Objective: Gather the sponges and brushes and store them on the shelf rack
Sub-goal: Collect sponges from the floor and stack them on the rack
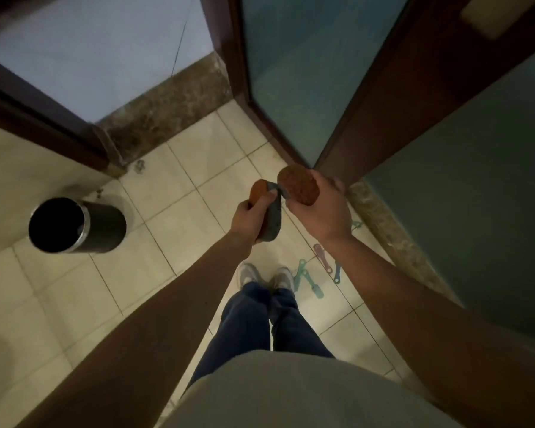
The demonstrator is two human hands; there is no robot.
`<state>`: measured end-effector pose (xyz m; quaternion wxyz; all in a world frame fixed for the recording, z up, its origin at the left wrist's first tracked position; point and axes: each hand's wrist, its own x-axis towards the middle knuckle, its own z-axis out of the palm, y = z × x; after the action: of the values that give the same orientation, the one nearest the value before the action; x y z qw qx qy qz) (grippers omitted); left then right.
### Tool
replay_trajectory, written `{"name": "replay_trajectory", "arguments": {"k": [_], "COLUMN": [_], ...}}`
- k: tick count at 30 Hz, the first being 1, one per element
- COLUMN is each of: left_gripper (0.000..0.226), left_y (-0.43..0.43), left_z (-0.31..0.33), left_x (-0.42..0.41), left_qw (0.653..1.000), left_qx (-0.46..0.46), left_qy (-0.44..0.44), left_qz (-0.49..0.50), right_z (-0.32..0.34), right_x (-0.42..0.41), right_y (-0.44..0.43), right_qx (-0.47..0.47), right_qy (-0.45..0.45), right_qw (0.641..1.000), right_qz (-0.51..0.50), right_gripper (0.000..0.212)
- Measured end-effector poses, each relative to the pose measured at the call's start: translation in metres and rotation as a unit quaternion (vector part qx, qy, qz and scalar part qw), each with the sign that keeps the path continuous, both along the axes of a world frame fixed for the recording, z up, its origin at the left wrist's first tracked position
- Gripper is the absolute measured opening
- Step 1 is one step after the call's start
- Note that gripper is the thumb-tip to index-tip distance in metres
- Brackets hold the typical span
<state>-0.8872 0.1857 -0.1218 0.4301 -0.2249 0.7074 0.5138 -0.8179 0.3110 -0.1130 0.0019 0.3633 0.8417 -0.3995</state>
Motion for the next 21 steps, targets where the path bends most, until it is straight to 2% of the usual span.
{"name": "replay_trajectory", "arguments": {"k": [11,15,18,21], "left_gripper": [0.061,0.058,0.068,0.059], "left_y": [0.020,0.028,0.034,0.047], "left_z": [0.086,0.111,0.132,0.148], "left_x": [0.032,0.040,0.049,0.066], "left_qw": [0.976,0.957,0.939,0.907], "left_qx": [0.037,0.085,0.108,0.128], "left_qy": [0.138,0.165,0.164,0.190], "left_qz": [-0.166,-0.224,-0.283,-0.353], "right_z": [0.092,0.120,0.139,0.158], "right_x": [0.070,0.093,0.113,0.143], "right_y": [0.003,-0.002,-0.009,-0.013], "right_qx": [0.044,0.066,0.076,0.094], "right_qy": [0.057,0.096,0.097,0.103], "right_qw": [0.990,0.977,0.966,0.945], "right_qz": [-0.117,-0.176,-0.227,-0.295], "right_gripper": [0.067,0.069,0.070,0.070]}}
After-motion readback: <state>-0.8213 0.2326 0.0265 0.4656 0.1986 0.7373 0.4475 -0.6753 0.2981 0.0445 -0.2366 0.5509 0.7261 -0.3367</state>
